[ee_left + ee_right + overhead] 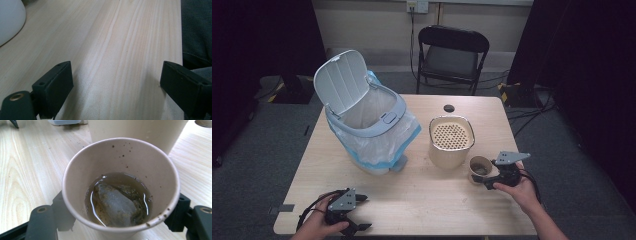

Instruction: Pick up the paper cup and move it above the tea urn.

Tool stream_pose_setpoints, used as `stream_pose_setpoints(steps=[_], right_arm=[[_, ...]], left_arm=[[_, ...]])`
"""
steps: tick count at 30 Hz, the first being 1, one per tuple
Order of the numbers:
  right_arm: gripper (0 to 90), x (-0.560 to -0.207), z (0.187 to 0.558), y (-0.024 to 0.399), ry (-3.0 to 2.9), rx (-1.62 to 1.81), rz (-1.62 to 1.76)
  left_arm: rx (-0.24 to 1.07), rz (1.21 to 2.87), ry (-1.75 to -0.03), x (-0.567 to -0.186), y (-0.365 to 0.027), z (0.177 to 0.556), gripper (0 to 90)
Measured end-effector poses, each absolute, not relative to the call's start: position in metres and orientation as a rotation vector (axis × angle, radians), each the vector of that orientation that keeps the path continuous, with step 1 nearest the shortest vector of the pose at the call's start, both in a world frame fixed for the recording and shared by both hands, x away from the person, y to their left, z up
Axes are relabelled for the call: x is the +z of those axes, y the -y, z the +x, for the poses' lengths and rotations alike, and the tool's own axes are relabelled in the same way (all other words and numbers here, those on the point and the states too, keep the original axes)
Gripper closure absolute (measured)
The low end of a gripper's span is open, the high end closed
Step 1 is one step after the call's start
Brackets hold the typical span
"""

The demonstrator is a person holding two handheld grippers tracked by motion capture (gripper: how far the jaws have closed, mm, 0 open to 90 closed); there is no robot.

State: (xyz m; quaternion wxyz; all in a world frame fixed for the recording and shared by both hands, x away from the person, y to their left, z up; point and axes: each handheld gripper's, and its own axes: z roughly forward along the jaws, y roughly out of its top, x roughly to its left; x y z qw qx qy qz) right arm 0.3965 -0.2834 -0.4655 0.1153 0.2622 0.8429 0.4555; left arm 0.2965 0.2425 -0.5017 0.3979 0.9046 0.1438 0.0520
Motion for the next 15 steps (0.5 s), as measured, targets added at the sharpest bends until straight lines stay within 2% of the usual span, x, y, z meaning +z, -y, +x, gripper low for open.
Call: stream_pose_setpoints(steps=[15], right_arm=[[27.4,-0.443,0.416,0.298,-2.425,1.308,0.824]], left_arm=[[0.132,2.291,-0.364,-0.502,-0.243,0.297,10.6]])
